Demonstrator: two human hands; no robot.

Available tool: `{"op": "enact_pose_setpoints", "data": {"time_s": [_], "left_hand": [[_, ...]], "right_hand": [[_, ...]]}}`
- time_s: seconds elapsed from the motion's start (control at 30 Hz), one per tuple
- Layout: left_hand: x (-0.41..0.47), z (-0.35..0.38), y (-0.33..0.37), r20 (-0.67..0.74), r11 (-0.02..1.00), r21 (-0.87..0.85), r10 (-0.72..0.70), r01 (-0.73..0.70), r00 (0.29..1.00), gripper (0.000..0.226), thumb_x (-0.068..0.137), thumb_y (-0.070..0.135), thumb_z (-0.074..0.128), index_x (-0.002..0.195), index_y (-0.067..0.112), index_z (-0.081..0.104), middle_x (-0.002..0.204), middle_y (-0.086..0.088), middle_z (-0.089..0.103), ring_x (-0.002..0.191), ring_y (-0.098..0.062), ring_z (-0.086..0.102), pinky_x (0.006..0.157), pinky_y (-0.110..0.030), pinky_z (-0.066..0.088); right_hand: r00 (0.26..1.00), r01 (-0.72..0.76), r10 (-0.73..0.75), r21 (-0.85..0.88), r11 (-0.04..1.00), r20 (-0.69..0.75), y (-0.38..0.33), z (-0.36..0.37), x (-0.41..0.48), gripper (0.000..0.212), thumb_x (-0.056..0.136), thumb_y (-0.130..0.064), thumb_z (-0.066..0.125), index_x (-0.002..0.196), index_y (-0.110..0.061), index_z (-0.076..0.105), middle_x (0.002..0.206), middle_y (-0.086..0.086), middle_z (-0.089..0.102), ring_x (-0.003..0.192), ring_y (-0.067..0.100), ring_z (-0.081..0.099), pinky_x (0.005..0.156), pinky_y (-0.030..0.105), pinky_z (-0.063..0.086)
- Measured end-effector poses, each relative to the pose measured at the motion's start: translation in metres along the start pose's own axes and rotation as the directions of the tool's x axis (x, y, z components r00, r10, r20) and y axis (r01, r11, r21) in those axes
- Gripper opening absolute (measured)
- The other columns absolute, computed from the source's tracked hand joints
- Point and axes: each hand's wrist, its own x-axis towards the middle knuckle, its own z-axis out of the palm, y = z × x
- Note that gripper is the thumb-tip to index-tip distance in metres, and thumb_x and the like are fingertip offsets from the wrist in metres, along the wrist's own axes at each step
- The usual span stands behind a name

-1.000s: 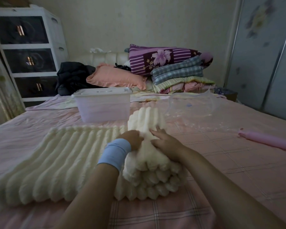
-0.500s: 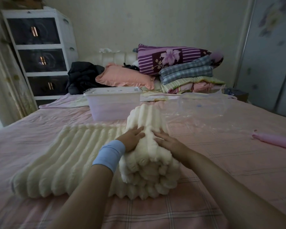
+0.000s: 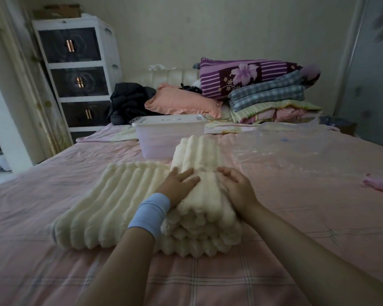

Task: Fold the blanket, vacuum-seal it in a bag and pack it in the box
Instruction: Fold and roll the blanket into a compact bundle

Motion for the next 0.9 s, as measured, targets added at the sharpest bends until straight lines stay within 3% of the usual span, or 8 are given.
{"op": "enact_pose_setpoints", "data": {"time_s": [0.17,0.3,0.43,0.5,0.63,0.77,0.83,0.9], "left_hand": [[-0.005,0.005,0.005,-0.045,0.986,-0.165,-0.021,0.014,0.999,0.048,0.090,0.047,0.060,0.137,0.043,0.050,0.152,-0.001,0.038,0.137,-0.021,0.038,0.106,-0.026,0.030],[-0.004,0.019,0.030,-0.037,0.974,-0.226,-0.002,-0.006,0.999,0.048,0.091,0.046,0.059,0.138,0.042,0.049,0.153,-0.002,0.036,0.138,-0.022,0.036,0.100,-0.022,0.029],[-0.003,0.049,0.062,-0.050,0.936,-0.345,0.058,-0.072,0.997,0.049,0.092,0.045,0.058,0.139,0.042,0.047,0.151,0.002,0.039,0.137,-0.018,0.038,0.101,-0.021,0.030],[-0.001,0.068,0.076,-0.021,0.916,-0.391,0.092,-0.093,0.996,0.049,0.093,0.048,0.054,0.141,0.046,0.043,0.152,0.004,0.037,0.139,-0.019,0.036,0.109,-0.027,0.031],[0.006,0.094,0.088,0.128,0.973,-0.226,0.086,-0.055,0.988,0.052,0.096,0.054,0.045,0.146,0.047,0.032,0.156,-0.002,0.031,0.142,-0.026,0.031,0.112,-0.034,0.028],[0.013,0.072,0.081,0.182,0.993,0.091,0.057,-0.075,0.982,0.054,0.097,0.055,0.039,0.149,0.043,0.027,0.159,-0.005,0.025,0.144,-0.028,0.027,0.114,-0.036,0.024],[0.012,0.054,0.080,0.122,0.942,0.319,0.063,-0.100,0.990,0.054,0.098,0.051,0.042,0.149,0.038,0.031,0.161,-0.005,0.015,0.145,-0.030,0.021,0.116,-0.038,0.021],[0.010,0.043,0.081,0.006,0.922,0.356,0.157,-0.148,0.988,0.052,0.097,0.044,0.047,0.147,0.035,0.036,0.161,-0.001,0.014,0.146,-0.026,0.021,0.116,-0.037,0.021]], "right_hand": [[0.981,-0.132,0.115,0.102,0.986,0.158,0.012,-0.002,-0.009,0.039,0.097,-0.039,0.057,0.136,-0.032,0.057,0.128,-0.008,0.068,0.116,0.012,0.065,0.102,0.038,0.050],[0.983,-0.174,0.162,0.169,0.970,0.084,0.001,-0.016,-0.004,0.039,0.089,-0.034,0.056,0.126,-0.029,0.067,0.118,-0.003,0.073,0.109,0.019,0.069,0.099,0.046,0.054],[0.989,-0.088,0.092,0.046,0.995,-0.116,-0.026,-0.062,-0.001,0.033,0.096,-0.019,0.057,0.126,-0.016,0.070,0.126,0.001,0.068,0.113,0.018,0.064,0.094,0.030,0.049],[0.980,-0.051,0.027,-0.118,0.992,-0.197,-0.044,-0.093,0.003,0.040,0.097,-0.017,0.059,0.136,-0.011,0.063,0.135,0.000,0.062,0.125,0.017,0.055,0.105,0.028,0.041],[0.994,-0.093,0.061,-0.394,0.914,-0.094,-0.030,-0.113,-0.001,0.039,0.104,-0.029,0.042,0.140,-0.027,0.057,0.151,0.000,0.050,0.138,0.021,0.044,0.115,0.038,0.032],[0.994,-0.046,0.104,-0.669,0.742,0.046,-0.013,-0.097,0.002,0.053,0.107,-0.040,0.021,0.159,-0.037,0.015,0.169,0.000,0.002,0.156,0.022,0.000,0.123,0.056,0.008],[0.986,-0.011,0.128,-0.720,0.694,0.108,-0.016,-0.084,0.001,0.055,0.107,-0.040,0.022,0.160,-0.036,0.008,0.169,-0.001,-0.004,0.156,0.022,-0.004,0.123,0.057,0.007],[0.977,0.011,0.157,-0.766,0.643,0.146,-0.018,-0.064,0.000,0.057,0.107,-0.040,0.023,0.161,-0.035,0.006,0.169,-0.003,-0.007,0.155,0.020,-0.006,0.123,0.057,0.006]]}}
